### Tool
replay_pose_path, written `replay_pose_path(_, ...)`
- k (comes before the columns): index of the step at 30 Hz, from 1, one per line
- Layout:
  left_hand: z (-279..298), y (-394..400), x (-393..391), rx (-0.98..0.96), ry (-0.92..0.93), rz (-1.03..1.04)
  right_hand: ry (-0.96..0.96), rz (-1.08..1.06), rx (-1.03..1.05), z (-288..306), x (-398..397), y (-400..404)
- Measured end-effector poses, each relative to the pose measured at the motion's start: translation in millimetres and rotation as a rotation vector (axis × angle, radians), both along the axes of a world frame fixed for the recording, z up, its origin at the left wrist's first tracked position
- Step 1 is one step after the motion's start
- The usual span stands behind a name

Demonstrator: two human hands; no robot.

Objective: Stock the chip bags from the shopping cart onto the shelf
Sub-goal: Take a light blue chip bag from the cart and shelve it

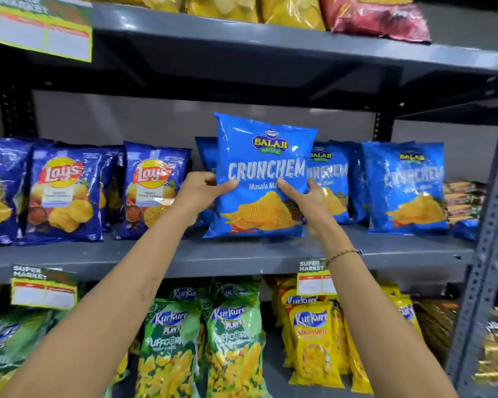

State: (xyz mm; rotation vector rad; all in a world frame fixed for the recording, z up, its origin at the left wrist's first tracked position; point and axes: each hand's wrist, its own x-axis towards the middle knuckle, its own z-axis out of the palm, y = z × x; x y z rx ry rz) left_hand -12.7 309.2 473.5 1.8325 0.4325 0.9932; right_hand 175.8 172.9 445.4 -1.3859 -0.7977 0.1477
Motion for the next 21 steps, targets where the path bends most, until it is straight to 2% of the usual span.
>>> replay_pose_path(6,-10.3,17.2,18.2,-0.045,0.026,0.063,-0.018,0.023,-0.065,-2.8,14.9,25.1)
replay_pose_path(10,-22.8,21.5,25.4,-0.01,0.04,0.15,-0.051,0.015,-0.064,-10.2,21.1,32.1)
replay_pose_path(13,-30.6,17.9,23.9,0.098,0.082,0.211,-0.056,0.03,-0.046,-16.7,21.1,30.7)
replay_pose_path(16,-44.2,2.7,20.6,0.29,0.127,0.446,-0.077,0.036,0.009,-21.2,11.0,19.6)
replay_pose_path(18,-54.3,-16.9,17.3,0.421,0.061,0.561,-0.13,-0.086,0.039,-25.5,-2.6,7.6)
replay_pose_path(21,-67.4,-53.8,17.4,0.498,-0.087,0.437,-0.251,-0.327,0.135,-40.9,-28.4,-18.5)
